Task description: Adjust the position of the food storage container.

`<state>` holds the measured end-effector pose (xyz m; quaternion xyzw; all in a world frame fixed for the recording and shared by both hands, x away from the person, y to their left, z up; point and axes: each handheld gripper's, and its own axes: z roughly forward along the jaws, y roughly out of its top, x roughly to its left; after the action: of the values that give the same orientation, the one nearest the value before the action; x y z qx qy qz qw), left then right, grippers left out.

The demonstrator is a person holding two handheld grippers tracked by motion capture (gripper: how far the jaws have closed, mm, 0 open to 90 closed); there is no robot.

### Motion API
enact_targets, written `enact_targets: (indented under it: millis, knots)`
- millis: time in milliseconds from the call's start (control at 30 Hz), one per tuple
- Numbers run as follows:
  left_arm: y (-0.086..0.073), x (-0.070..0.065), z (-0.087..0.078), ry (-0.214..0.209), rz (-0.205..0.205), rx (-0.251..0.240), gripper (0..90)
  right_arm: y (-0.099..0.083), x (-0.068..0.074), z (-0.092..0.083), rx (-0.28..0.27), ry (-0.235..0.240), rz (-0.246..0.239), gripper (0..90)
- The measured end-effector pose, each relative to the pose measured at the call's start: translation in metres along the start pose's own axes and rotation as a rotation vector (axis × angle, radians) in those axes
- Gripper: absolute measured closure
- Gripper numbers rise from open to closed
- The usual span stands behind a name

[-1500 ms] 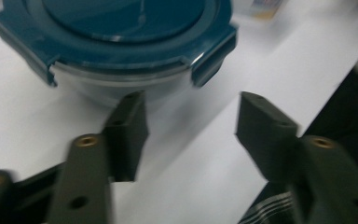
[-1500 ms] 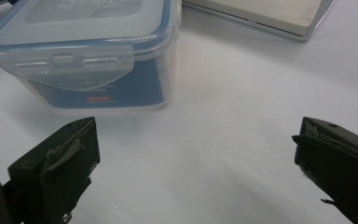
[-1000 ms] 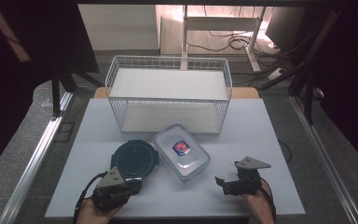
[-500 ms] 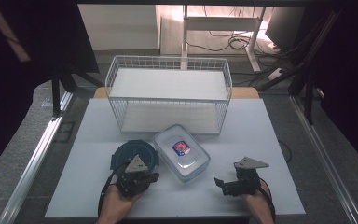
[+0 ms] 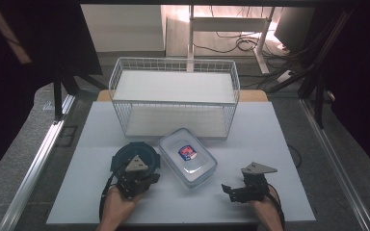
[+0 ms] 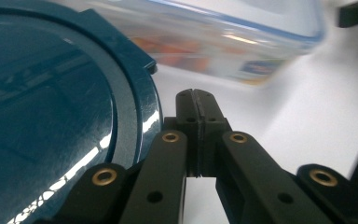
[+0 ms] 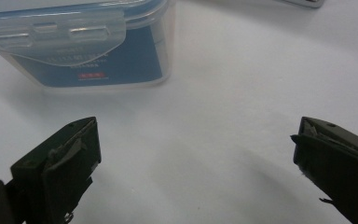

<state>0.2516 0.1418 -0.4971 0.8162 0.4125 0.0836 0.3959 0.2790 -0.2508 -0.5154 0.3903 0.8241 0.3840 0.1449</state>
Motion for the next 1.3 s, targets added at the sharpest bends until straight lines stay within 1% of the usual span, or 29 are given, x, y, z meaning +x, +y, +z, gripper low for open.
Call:
enact_targets:
  millis: [67,133,167,233,267,300,400,433,500,567,600,633,667,700,733,767,833,933,1000,1033,1067,1167,1300]
  knots:
    - [-0.003,0.009,-0.002,0.033,-0.027,-0.005,90.0,0.000,0.000,0.000,0.003,-0.002,0.001,0.4]
    - [-0.005,0.016,-0.002,0.058,-0.046,0.003,90.0,0.000,0.000,0.000,0.010,-0.002,0.002,0.4]
    - [-0.005,0.018,-0.001,0.057,-0.049,0.006,90.0,0.000,0.000,0.001,0.009,0.000,0.002,0.4]
    - [-0.004,0.016,0.000,0.068,-0.047,0.008,90.0,0.000,0.000,0.002,0.010,0.001,0.002,0.5]
    - [0.000,0.014,-0.001,0.067,-0.044,-0.005,90.0,0.000,0.001,0.002,0.011,0.001,0.002,0.4]
    - [0.004,0.012,-0.002,0.061,-0.043,-0.017,90.0,0.000,0.001,0.003,0.013,0.001,0.004,0.4]
    - [0.021,0.010,-0.003,0.073,-0.033,-0.036,90.0,0.000,0.002,0.003,0.018,0.000,0.005,0.5]
    - [0.029,0.010,0.000,0.085,-0.030,-0.031,90.0,0.000,0.001,0.003,0.020,0.000,-0.001,0.5]
    - [0.039,0.012,0.008,0.105,-0.025,-0.014,90.0,0.000,0.001,0.002,0.018,0.000,-0.001,0.5]
    - [0.049,0.018,0.019,0.145,-0.016,0.031,90.0,-0.001,0.001,0.002,0.014,-0.001,0.001,0.5]
    - [0.051,0.020,0.022,0.158,-0.017,0.045,90.0,-0.001,0.001,0.002,0.014,-0.001,0.001,0.5]
    - [0.053,0.023,0.027,0.179,-0.021,0.068,90.0,-0.001,0.000,0.002,0.014,0.001,0.003,0.5]
    - [0.054,0.025,0.028,0.177,-0.021,0.074,90.0,-0.001,0.000,0.002,0.015,0.001,0.003,0.5]
    - [0.054,0.027,0.030,0.166,-0.034,0.076,90.0,-0.001,0.000,0.002,0.017,0.001,0.003,0.6]
    - [0.055,0.027,0.031,0.168,-0.030,0.083,90.0,-0.001,0.000,0.002,0.018,0.003,0.004,0.6]
    - [0.055,0.026,0.032,0.173,-0.014,0.087,90.0,-0.001,0.000,0.002,0.018,0.003,0.004,0.6]
    - [0.057,0.025,0.035,0.188,0.001,0.103,90.0,-0.001,0.001,0.003,0.019,0.002,0.002,0.6]
    - [0.057,0.029,0.034,0.180,0.001,0.106,90.0,-0.001,0.001,0.002,0.022,0.001,-0.002,0.6]
    - [0.056,0.033,0.032,0.202,0.009,0.109,90.0,-0.001,0.001,0.002,0.018,0.001,-0.002,0.6]
    - [0.055,0.035,0.030,0.217,0.000,0.108,90.0,-0.001,0.001,0.002,0.017,0.001,0.000,0.6]
    - [0.053,0.041,0.027,0.230,-0.007,0.108,90.0,-0.001,0.000,0.001,0.017,0.001,0.003,0.6]
    - [0.047,0.053,0.018,0.241,-0.042,0.102,90.0,-0.001,0.000,0.001,0.019,0.002,0.007,0.6]
    - [0.039,0.068,0.007,0.243,-0.079,0.092,90.0,-0.001,0.001,0.002,0.021,0.001,-0.001,0.6]
